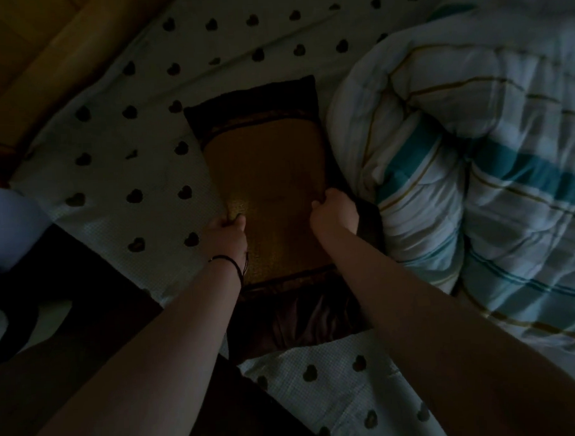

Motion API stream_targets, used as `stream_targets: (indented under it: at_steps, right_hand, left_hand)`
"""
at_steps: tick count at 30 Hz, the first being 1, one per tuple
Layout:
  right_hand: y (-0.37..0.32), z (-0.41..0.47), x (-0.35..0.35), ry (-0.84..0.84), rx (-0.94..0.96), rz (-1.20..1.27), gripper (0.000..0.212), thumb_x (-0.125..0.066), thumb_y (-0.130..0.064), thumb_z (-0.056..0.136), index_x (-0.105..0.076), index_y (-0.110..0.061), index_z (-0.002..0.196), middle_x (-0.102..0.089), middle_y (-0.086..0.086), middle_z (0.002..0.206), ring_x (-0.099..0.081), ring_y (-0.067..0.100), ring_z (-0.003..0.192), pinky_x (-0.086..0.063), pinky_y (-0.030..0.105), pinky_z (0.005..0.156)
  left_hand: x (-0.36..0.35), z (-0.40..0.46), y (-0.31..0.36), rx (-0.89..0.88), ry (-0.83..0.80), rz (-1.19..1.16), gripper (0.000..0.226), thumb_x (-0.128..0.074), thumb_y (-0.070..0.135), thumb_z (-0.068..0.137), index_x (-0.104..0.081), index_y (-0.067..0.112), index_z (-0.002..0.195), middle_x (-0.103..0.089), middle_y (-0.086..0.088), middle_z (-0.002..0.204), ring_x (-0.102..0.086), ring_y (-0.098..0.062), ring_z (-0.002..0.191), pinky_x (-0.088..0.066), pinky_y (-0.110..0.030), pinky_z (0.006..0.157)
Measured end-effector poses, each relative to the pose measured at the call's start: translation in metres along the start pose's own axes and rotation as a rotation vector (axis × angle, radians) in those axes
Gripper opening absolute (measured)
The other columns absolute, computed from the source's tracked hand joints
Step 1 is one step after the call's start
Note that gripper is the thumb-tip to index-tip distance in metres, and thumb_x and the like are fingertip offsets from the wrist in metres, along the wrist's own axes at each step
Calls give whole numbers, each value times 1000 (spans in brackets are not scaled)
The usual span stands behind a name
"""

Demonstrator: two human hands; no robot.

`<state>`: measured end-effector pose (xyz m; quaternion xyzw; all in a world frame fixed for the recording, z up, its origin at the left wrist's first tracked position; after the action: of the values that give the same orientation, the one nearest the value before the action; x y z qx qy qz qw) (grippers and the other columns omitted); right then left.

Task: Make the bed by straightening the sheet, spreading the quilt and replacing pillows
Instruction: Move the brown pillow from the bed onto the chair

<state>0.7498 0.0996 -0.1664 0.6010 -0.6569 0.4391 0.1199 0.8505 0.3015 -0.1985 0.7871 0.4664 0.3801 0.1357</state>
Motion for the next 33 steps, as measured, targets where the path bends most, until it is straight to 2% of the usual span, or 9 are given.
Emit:
stream_targets:
  at_steps: [2, 4, 6, 10, 13, 16, 22, 29, 33]
  right_hand:
    - [0, -18, 10, 7, -10, 49, 13, -47, -24, 102, -58, -18, 100, -59, 1, 99, -57, 15, 86, -37, 28, 72]
    - [2, -41, 25, -3, -32, 90, 28, -48, -26, 102, -59, -18, 127, -62, 5, 119, -58, 25, 110, -41, 31, 82]
    - [6, -65, 40, -8, -56, 121, 36, -49, -27, 102, -53, -19, 137, -60, 7, 129, -57, 28, 117, -42, 34, 86]
    - [14, -107, 65, -12, -53, 148, 33, -50, -27, 102, -55, -15, 132, -62, 8, 121, -58, 30, 114, -37, 30, 80]
    - [16, -138, 90, 12, -37, 189, 28, -51, -26, 102, -58, -14, 125, -62, 7, 108, -59, 28, 106, -35, 30, 77]
    - [23, -164, 113, 59, -30, 205, 17, -51, -26, 101, -60, -13, 108, -53, -2, 88, -53, 20, 85, -33, 30, 71]
    - [56, -215, 170, 138, -28, 278, 13, -51, -24, 100, -55, -15, 93, -52, -4, 79, -48, 18, 78, -34, 31, 71]
    - [151, -296, 230, 230, -55, 387, 15, -55, -27, 98, -63, -14, 98, -60, 1, 87, -61, 27, 94, -39, 32, 72]
    - [236, -363, 263, 318, -88, 460, 20, -55, -27, 98, -66, -12, 106, -67, 6, 97, -62, 30, 98, -42, 33, 74]
  left_hand:
    - [11, -13, 1, -38, 25, 37, 13, -64, 31, 92, -66, 19, 97, -64, 0, 95, -61, -20, 91, -51, -35, 80]
    - [22, -33, 2, -84, 24, 58, 9, -64, 32, 91, -64, 26, 85, -64, 2, 91, -62, -21, 90, -52, -41, 87]
    - [35, -57, 5, -101, 36, 54, 12, -65, 32, 91, -67, 21, 90, -66, 1, 91, -62, -21, 89, -52, -39, 85]
    - [60, -101, 14, -152, 78, 48, 12, -66, 31, 89, -66, 20, 83, -65, -2, 78, -65, -24, 78, -51, -38, 73]
    - [75, -136, 28, -182, 95, 44, 12, -67, 26, 89, -64, 19, 80, -63, 0, 75, -61, -19, 72, -46, -28, 62]
    - [84, -168, 42, -244, 100, 67, 9, -67, 27, 89, -66, 18, 87, -66, -1, 83, -62, -19, 81, -50, -32, 71]
    - [84, -240, 66, -408, 21, 73, 9, -68, 27, 88, -69, 18, 88, -67, 1, 82, -64, -19, 81, -53, -35, 78]
    - [74, -366, 42, -615, -41, 133, 15, -67, 29, 88, -65, 20, 76, -62, 4, 73, -58, -15, 71, -46, -30, 68]
    - [58, -454, -2, -738, -88, 172, 38, -66, 27, 89, -47, 22, 56, -46, 5, 57, -46, -15, 57, -35, -27, 57]
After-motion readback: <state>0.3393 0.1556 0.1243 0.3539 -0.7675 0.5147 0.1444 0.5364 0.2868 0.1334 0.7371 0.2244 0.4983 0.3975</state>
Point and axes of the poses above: each hand's wrist, its own z-axis towards the middle knuckle, its own x-axis out of the back of the hand, y = z × x, the point moved 6 cm from there along z, towards the middle knuckle
